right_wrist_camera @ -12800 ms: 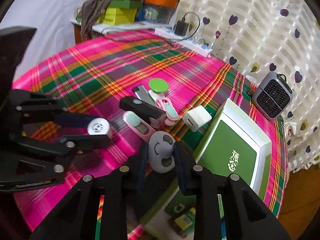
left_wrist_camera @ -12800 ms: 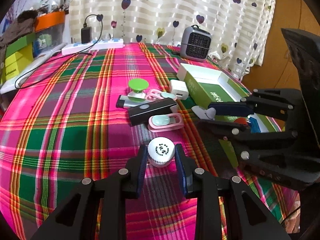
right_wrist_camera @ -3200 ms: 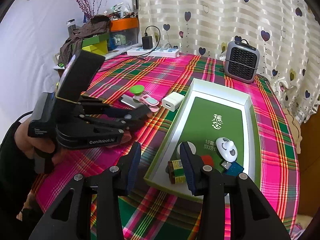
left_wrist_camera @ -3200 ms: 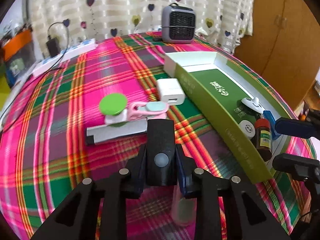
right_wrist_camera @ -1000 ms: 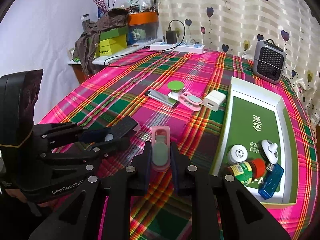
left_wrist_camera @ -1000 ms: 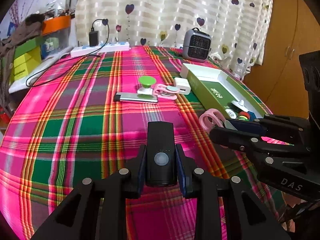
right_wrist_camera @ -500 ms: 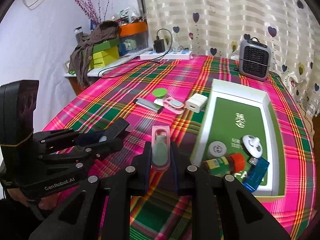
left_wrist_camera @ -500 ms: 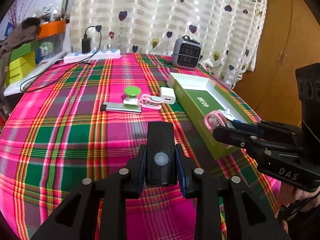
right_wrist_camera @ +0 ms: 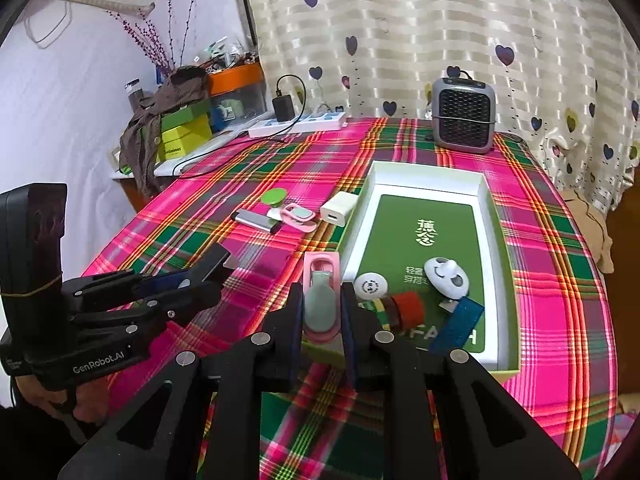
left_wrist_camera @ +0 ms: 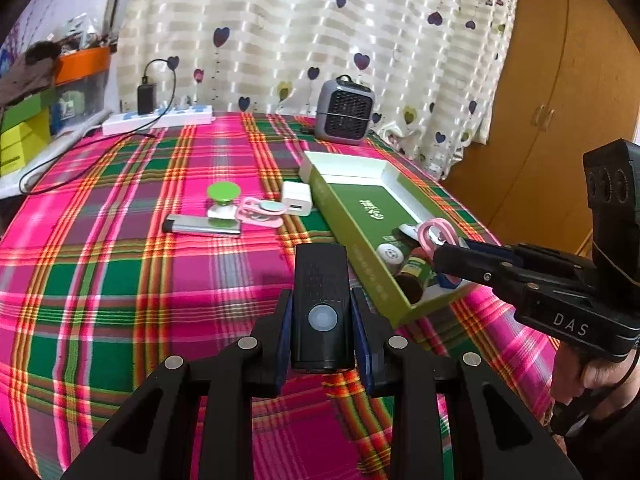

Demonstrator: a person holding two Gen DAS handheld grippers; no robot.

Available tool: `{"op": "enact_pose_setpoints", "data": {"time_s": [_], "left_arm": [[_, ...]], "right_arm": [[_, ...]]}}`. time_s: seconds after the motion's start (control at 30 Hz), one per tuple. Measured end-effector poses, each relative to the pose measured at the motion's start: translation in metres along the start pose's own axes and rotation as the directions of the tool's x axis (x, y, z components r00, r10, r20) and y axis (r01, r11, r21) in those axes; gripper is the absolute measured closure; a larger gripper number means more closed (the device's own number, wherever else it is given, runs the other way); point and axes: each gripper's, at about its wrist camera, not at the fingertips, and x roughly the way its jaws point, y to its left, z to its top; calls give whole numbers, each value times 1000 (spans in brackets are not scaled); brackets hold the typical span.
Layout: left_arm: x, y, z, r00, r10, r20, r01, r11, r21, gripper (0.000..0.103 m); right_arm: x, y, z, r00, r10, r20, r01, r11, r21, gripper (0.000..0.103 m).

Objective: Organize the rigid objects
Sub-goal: 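Carry the pink clip with the right gripper toward the green box while the left carries the black clip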

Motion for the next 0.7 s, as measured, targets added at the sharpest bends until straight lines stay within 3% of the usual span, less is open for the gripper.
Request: {"op": "enact_pose_setpoints", "data": {"time_s": [0.7], "left_arm": [[14,-41,18,997,-71,-2,71,995,71,77]], "right_arm": [[-6,-22,-3,1000,-29,11,28,999,47,85]]}}
